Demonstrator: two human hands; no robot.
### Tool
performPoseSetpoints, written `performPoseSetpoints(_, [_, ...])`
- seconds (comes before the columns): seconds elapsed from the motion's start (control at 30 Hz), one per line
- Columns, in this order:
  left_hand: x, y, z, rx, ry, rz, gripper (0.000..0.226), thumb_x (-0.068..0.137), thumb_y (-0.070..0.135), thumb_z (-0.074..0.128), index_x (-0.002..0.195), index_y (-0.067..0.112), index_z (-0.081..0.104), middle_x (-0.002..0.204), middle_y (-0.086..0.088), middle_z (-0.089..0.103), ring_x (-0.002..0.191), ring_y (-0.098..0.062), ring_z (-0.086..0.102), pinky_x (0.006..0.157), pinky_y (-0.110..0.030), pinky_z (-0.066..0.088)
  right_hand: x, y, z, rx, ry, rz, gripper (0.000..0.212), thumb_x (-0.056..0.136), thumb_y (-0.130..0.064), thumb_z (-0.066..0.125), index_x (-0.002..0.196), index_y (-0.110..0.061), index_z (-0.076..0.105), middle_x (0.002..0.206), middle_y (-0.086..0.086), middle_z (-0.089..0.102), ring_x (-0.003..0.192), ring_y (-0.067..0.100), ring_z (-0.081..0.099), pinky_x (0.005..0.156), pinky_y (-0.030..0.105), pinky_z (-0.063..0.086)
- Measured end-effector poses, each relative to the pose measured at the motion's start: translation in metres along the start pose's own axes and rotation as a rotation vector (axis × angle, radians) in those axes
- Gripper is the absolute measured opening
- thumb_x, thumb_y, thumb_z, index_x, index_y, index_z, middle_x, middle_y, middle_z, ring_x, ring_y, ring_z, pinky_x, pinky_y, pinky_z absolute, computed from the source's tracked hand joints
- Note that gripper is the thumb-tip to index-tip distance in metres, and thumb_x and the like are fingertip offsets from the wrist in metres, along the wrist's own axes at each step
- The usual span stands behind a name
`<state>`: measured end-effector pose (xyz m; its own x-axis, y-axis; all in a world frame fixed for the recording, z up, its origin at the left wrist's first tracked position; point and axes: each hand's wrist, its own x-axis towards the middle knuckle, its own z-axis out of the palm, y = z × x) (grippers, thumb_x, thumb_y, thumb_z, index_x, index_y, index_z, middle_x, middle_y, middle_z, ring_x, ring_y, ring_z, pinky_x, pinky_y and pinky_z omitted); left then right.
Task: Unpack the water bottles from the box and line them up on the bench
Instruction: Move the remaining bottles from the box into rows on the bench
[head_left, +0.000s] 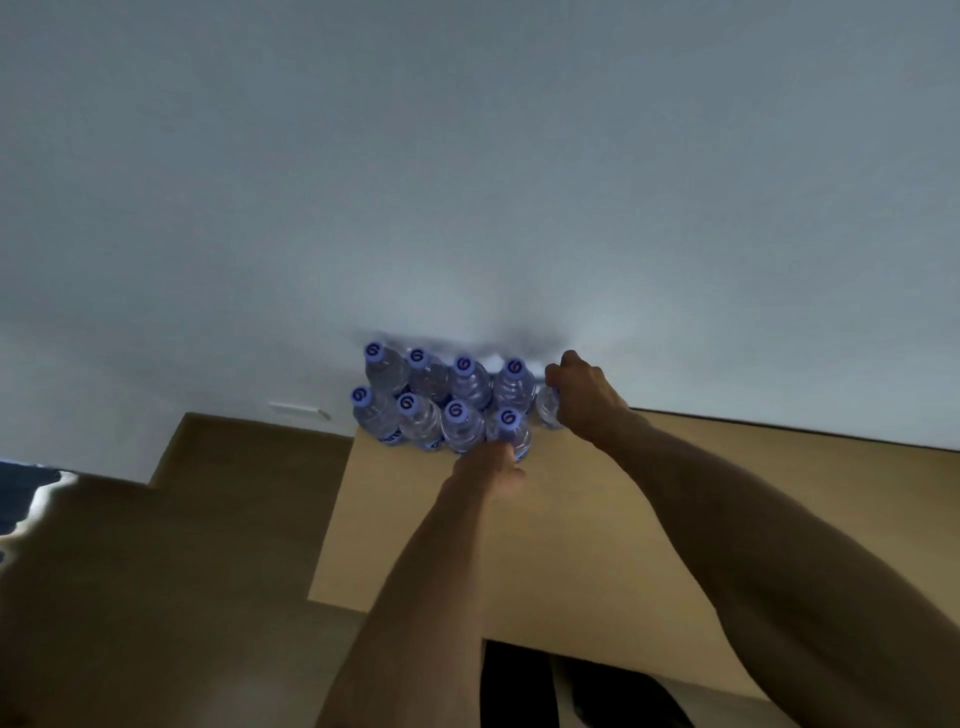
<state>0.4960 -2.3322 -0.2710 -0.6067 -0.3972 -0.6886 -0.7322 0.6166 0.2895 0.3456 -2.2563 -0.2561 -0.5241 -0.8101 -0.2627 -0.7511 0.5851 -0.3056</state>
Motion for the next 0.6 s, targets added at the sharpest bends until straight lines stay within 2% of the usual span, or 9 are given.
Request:
performPoseSetpoints(0.1, [0.011, -0.006, -0.002, 0.003, -0.084, 0.028, 0.030, 0.088, 0.020, 0.052, 0.106, -0.001, 0.063, 0.107, -0.021, 0.067, 0.101, -0.034, 0.064, 0.085, -0.042, 0.051, 0.010, -0.005, -0.003, 0.013, 0.018, 0.027, 0.018, 0.084, -0.003, 0.053, 0.100, -0.004, 0.062, 0.107, 0.018, 0.050, 0.087, 0.042, 0.059, 0.073, 0.039, 0.049])
performPoseSetpoints(0.23, [0.017, -0.011, -0.001, 0.024, -0.183, 0.038, 0.035, 0.088, 0.019, 0.049, 0.118, 0.003, 0.057, 0.107, -0.018, 0.065, 0.099, -0.032, 0.064, 0.088, -0.044, 0.052, 0.017, -0.003, -0.005, 0.004, 0.019, 0.068, 0.022, 0.084, -0.002, 0.051, 0.103, -0.005, 0.063, 0.108, 0.018, 0.052, 0.090, 0.041, 0.059, 0.075, 0.039, 0.050])
performPoseSetpoints(0.43, [0.022, -0.016, -0.005, 0.079, -0.200, 0.050, 0.033, 0.090, 0.017, 0.048, 0.118, 0.004, 0.058, 0.111, -0.017, 0.065, 0.102, -0.030, 0.063, 0.088, -0.040, 0.051, 0.024, -0.008, -0.011, -0.029, -0.024, 0.119, 0.026, 0.081, 0.000, 0.054, 0.106, -0.004, 0.058, 0.113, 0.017, 0.057, 0.101, 0.037, 0.058, 0.082, 0.038, 0.049])
performPoseSetpoints(0.6, [0.023, -0.011, -0.004, 0.148, -0.236, 0.078, 0.030, 0.094, 0.018, 0.048, 0.118, 0.004, 0.059, 0.111, -0.014, 0.064, 0.101, -0.027, 0.062, 0.085, -0.037, 0.051, 0.020, -0.011, -0.011, 0.007, -0.033, 0.191, 0.030, 0.083, -0.004, 0.058, 0.113, -0.003, 0.054, 0.120, 0.018, 0.054, 0.105, 0.038, 0.058, 0.084, 0.039, 0.050])
